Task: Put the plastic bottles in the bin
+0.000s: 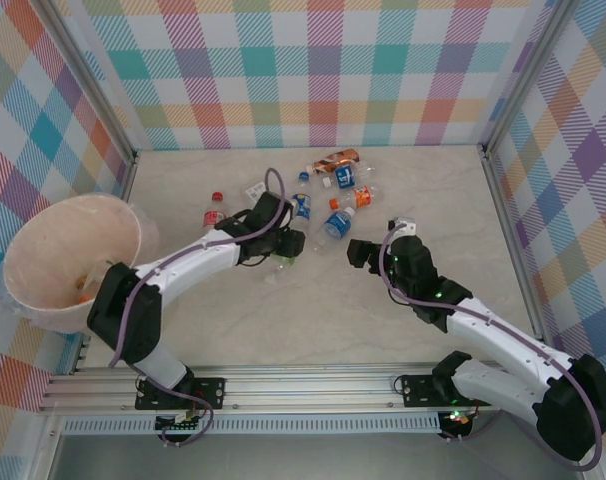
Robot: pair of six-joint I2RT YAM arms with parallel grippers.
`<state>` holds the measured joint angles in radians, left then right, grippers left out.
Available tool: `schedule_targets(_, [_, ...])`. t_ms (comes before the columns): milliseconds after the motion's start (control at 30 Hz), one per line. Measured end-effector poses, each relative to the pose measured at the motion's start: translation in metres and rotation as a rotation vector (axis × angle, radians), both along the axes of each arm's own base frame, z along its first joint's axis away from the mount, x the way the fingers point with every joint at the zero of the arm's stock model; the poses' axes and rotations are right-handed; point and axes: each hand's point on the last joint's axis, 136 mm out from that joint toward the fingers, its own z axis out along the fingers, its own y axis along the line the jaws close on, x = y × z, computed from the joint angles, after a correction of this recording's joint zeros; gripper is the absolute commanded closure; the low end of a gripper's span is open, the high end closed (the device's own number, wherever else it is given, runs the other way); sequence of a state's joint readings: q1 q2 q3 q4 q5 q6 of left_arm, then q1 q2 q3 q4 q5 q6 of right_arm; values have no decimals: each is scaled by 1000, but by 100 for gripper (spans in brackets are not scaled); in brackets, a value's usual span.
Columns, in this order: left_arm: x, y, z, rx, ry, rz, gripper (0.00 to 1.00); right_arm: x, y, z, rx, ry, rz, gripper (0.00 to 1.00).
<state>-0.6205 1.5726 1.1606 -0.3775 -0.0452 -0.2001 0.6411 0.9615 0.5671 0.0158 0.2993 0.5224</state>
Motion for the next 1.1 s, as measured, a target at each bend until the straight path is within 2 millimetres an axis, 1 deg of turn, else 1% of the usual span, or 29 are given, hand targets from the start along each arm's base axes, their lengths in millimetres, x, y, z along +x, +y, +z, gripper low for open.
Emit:
schedule_targets(67, [5,7,18,-58,-26,45,50,-3,9,2,8,-15,65,0])
schedule_targets(133, [9,17,40,-121,-60,94,50,-8,22,8,25,-35,147,0])
schedule_targets(233, [11,26,67,-185,-106,139,51,-14,36,12,38,-50,238,0])
schedule_targets(367, [8,34,100,-245,-160,172,52,-18,44,13,41,-52,294,0])
schedule_targets(467, [8,45,130,-282,-209,213,53,-19,48,16,55,-61,315,0])
schedule_targets(533, [7,57,152,-304,-252,249,53,-20,49,19,61,-67,324,0])
schedule_targets(633, [2,80,193,-332,-342,313,52,-21,49,25,70,-88,325,0])
schedule_targets(700, [-5,94,218,-341,-405,347,51,-21,48,29,75,-98,325,0])
schedule_targets(833, [-23,121,272,-335,-540,393,52,-21,48,31,75,-108,325,0])
schedule_targets(967, [-35,148,309,-267,-643,452,53,-20,48,30,72,-105,322,0])
schedule_targets(1100, [-43,176,324,-146,-705,527,53,-18,49,22,62,-84,322,0])
